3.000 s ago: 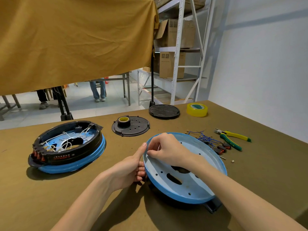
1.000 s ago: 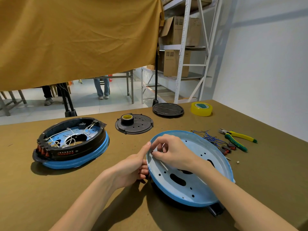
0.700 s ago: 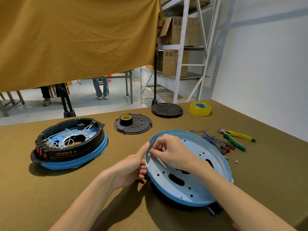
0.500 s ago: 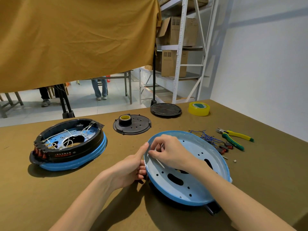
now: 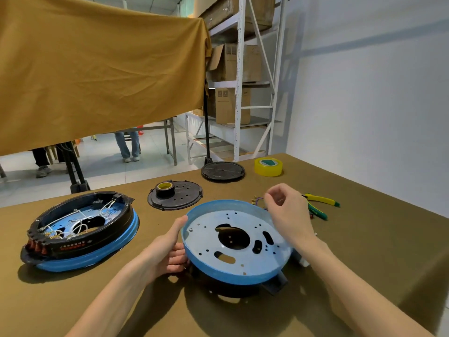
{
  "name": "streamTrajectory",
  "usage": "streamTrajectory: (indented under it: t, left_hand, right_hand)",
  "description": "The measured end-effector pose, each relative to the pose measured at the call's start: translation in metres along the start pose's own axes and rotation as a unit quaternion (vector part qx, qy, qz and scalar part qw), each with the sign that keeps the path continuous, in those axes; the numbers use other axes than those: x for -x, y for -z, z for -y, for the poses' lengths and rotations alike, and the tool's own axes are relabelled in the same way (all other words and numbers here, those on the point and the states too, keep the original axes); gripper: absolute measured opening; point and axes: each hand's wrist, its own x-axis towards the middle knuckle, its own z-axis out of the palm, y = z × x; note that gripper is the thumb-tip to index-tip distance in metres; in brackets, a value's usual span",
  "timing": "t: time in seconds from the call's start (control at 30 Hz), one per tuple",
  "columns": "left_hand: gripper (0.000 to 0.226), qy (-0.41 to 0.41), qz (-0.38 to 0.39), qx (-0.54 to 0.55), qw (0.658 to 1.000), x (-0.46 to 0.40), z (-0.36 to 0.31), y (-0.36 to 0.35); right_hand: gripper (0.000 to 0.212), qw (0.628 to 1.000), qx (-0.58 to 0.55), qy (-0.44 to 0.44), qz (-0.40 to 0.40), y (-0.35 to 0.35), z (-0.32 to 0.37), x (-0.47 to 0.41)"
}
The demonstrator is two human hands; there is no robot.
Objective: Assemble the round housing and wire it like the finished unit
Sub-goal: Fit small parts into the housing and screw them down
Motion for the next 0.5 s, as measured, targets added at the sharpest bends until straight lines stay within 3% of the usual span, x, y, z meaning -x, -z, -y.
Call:
streamTrajectory:
  t: [0.1, 0.23, 0.33, 0.5]
  left_hand:
    - [0.083, -0.008, -0.034, -0.003, 0.999, 0.001, -0.001, -0.001]
    - [0.090, -0.024, -0.074, 0.002, 0.997, 0.002, 0.000, -0.003]
    - [0.081, -0.046, -0.103, 0.021, 0.993, 0.003, 0.000, -0.003]
    - [0.088, -0.049, -0.111, 0.027, 0.992, 0.008, 0.000, 0.002]
  right_hand:
    - [0.007, 0.984, 0.143, -0.082, 0.059, 0.019, -0.036, 0.005]
    - [0.032, 0.918, 0.300, -0.159, 0.204, 0.029, -0.067, 0.022]
    - [0.048, 0.904, 0.308, -0.155, 0.252, 0.030, -0.070, 0.031]
    - [0.041, 0.912, 0.300, -0.149, 0.235, 0.033, -0.061, 0.033]
